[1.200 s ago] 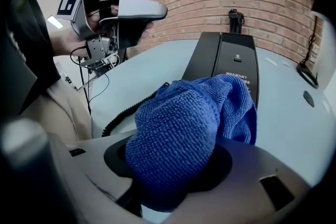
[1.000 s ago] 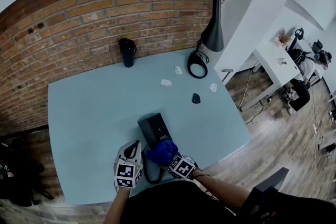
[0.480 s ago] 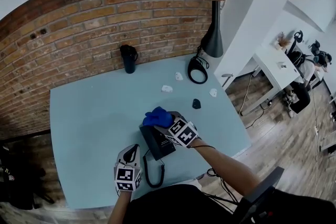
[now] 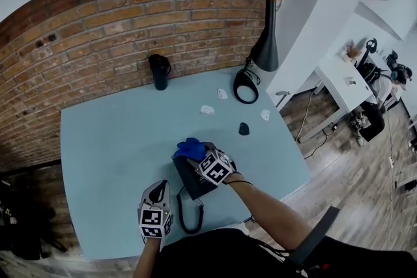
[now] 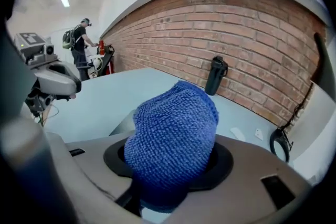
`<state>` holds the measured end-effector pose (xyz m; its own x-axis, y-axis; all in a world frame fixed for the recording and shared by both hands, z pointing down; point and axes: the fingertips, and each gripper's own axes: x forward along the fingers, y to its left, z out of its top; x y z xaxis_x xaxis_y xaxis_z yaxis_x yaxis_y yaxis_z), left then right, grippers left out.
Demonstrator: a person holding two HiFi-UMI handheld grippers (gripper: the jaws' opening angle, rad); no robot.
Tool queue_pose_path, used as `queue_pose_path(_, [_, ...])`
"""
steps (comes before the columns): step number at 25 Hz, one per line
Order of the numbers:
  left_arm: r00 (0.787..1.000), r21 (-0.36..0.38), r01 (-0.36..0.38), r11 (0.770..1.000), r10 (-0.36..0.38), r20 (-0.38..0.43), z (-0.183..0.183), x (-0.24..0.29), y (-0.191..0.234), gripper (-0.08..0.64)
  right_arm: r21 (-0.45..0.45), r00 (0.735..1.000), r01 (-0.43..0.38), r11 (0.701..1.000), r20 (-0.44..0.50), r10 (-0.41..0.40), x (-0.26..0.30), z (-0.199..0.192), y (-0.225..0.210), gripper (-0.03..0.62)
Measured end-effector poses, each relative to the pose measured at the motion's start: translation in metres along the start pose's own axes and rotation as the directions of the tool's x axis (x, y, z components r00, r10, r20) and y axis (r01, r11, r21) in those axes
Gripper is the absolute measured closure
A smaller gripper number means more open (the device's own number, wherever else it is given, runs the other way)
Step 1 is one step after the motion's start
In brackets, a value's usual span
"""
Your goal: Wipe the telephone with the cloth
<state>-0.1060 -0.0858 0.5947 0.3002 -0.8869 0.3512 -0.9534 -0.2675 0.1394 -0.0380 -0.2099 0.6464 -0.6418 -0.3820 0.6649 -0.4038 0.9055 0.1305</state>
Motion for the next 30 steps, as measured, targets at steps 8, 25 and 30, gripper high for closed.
queue_pose_path(8, [0.998,0.03,0.05,0.998,-0.049,-0.026,-0.007,0.007,-0.014,0.54,0.013,0.999,-0.029,0.999,0.035,0.029,-0.004,-0.001,0.001,0.364])
queue_pose_path(25, [0.996,0.042,0.079,0.996,-0.078,-0.032,-0.012,0.009,-0.025,0.54,0.012,0.998,-0.058,0.998,0.035,0.058,-0.016,-0.027,0.023,0.364])
queue_pose_path(30, [0.997,0.041,0.065,0.997,-0.063,-0.038,-0.013,0.006,-0.018,0.54,0.056,0.997,-0.062,0.997,0.047,0.059,-0.02,-0.034,0.028,0.364])
